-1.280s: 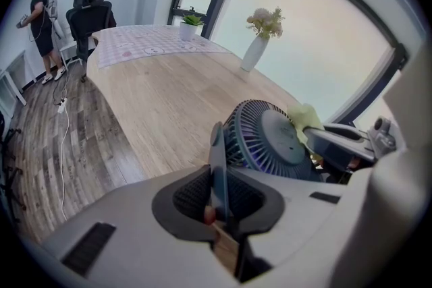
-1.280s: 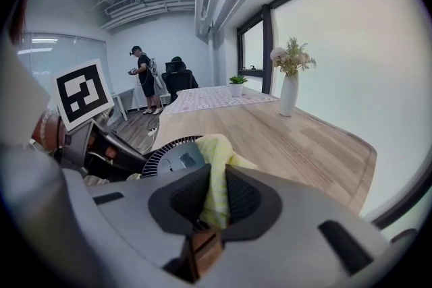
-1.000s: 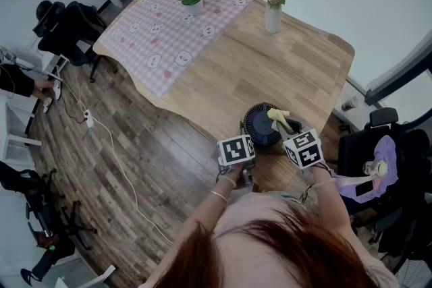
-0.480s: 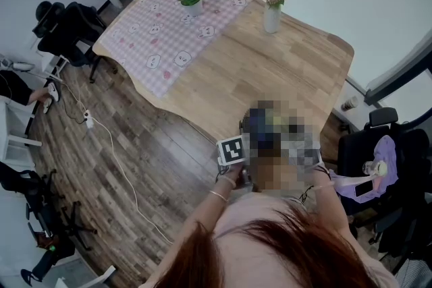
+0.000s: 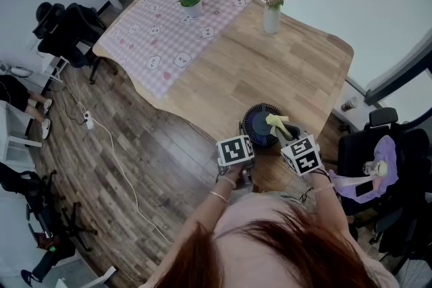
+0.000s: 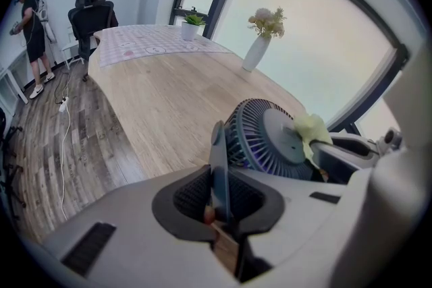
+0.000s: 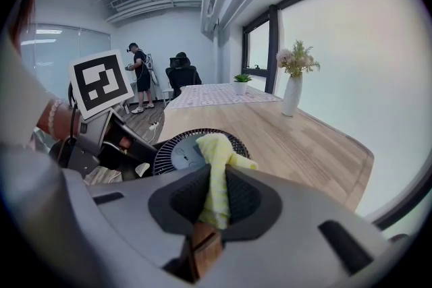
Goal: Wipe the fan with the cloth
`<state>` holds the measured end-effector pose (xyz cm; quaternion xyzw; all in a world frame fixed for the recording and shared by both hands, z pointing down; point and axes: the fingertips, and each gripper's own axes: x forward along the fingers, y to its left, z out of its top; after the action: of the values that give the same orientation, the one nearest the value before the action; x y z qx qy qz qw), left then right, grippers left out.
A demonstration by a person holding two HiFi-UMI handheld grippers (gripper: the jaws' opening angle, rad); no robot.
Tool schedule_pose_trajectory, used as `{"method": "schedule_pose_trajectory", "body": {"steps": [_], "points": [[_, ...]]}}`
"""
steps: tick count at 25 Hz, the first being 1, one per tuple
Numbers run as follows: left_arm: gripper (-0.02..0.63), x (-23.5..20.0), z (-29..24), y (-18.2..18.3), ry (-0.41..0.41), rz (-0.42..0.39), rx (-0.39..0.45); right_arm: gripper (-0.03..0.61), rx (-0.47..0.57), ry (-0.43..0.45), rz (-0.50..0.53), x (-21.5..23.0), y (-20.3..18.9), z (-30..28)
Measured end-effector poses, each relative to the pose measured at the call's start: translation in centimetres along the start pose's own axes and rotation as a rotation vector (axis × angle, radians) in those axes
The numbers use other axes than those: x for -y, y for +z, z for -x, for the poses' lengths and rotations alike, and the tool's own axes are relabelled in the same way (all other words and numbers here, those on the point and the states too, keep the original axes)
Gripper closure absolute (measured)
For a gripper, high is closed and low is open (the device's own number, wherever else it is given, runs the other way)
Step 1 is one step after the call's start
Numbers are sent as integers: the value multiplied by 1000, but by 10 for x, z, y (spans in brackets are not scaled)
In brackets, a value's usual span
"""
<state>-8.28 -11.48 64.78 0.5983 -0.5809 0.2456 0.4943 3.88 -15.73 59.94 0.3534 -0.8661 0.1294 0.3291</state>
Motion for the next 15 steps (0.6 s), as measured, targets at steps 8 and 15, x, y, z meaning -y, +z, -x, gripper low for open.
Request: {"method": "schedule_pose_trajectory", "body": {"steps": [8,15], "points": [[571,-1,0,-1,6,-19,0,526,-15,35,16,-13,-3,4],[570,0,-1,-1,-3,-25,-3,526,-16,40,26,-18,-5,5]]}}
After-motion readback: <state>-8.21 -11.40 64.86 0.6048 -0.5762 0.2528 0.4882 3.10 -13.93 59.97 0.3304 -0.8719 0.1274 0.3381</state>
